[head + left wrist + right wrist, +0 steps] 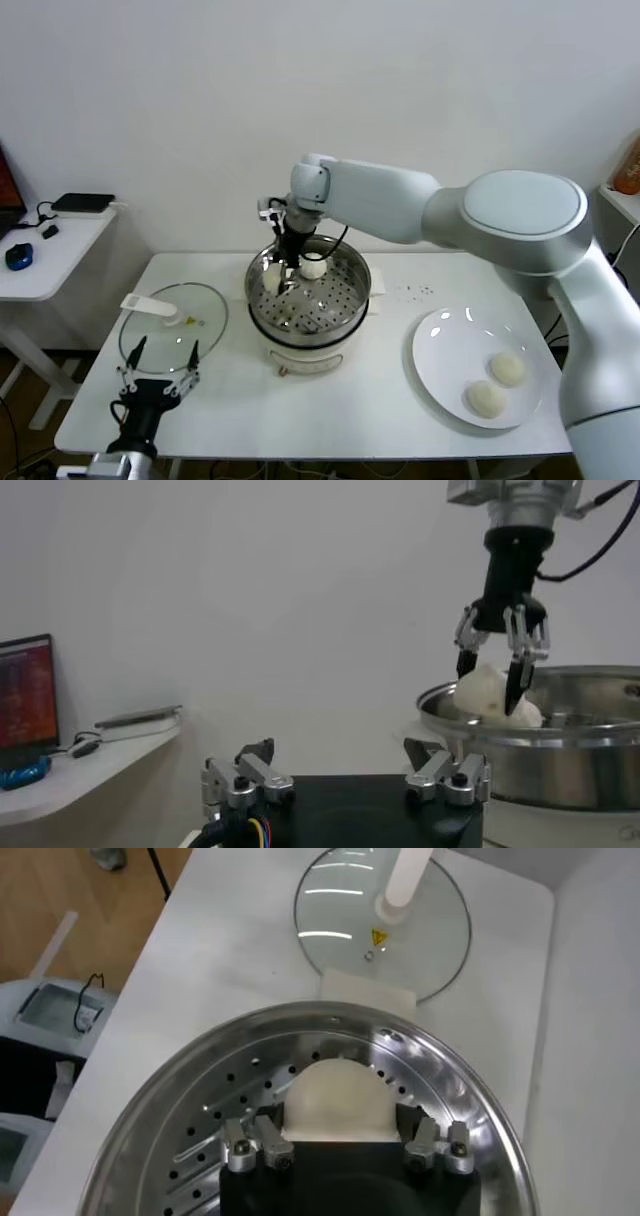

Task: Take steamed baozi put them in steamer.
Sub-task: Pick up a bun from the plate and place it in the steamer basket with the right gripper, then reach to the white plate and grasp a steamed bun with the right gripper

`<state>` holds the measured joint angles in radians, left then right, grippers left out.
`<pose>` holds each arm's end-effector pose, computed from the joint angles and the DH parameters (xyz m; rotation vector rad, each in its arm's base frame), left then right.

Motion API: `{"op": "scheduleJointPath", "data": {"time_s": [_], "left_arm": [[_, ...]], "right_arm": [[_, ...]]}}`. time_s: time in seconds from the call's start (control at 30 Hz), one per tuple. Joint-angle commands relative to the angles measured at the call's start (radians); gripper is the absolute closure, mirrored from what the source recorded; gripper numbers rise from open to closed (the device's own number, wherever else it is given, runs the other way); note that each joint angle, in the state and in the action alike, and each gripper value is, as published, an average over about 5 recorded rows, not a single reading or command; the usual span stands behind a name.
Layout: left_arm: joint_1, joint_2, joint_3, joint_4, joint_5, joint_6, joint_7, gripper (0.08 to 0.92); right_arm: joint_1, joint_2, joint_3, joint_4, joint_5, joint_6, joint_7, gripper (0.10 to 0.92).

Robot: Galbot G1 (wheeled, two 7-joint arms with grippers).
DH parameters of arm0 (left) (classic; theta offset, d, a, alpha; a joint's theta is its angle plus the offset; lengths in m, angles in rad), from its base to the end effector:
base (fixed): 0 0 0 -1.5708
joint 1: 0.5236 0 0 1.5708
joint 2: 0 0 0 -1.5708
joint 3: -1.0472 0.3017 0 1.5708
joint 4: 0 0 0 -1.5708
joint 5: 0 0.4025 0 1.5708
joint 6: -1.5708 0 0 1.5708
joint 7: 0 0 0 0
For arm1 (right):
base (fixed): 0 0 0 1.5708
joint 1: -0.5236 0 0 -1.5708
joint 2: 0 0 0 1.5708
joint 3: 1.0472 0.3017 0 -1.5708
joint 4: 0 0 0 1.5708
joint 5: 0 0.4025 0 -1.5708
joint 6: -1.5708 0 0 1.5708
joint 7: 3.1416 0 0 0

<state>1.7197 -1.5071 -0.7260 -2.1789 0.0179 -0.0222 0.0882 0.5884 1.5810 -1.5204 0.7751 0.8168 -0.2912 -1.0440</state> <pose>0.2112 0.0708 -0.2543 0.0523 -3.0823 -0.2924 0.5937 0.2567 -0.0901 1.6234 -1.3589 1.3073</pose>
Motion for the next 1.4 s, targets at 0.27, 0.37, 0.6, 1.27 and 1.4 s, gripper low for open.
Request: {"op": "scheduleJointPath", "data": {"time_s": [0.27,0.37,0.6,1.27,1.4], "left_arm": [[0.0,0.001,0.0,0.003,0.0,0.002,0.001,0.177],[-0.002,0.002,0.0,0.003,0.0,0.002,0.001,0.177],[0.0,0.001,0.0,0.006,0.0,0.0,0.001,0.177],[-0.008,0.0,0.011,-0.01,0.012,0.015,0.003,0.177],[-0.016,0.002,0.017,-0.008,0.021,0.02,0.005,0.177]], "right_arm": [[-0.078,0.038,0.025,-0.085,-0.062,0.006,0.001,0.313],[-0.082,0.038,0.028,-0.088,-0.072,0.008,0.001,0.3],[-0.09,0.037,0.04,-0.09,-0.082,0.008,0.003,0.208],[0.271,-0.366,-0.034,0.311,-0.074,0.091,-0.097,0.203],[0.344,-0.528,-0.033,0.431,-0.155,0.161,-0.136,0.203]]}}
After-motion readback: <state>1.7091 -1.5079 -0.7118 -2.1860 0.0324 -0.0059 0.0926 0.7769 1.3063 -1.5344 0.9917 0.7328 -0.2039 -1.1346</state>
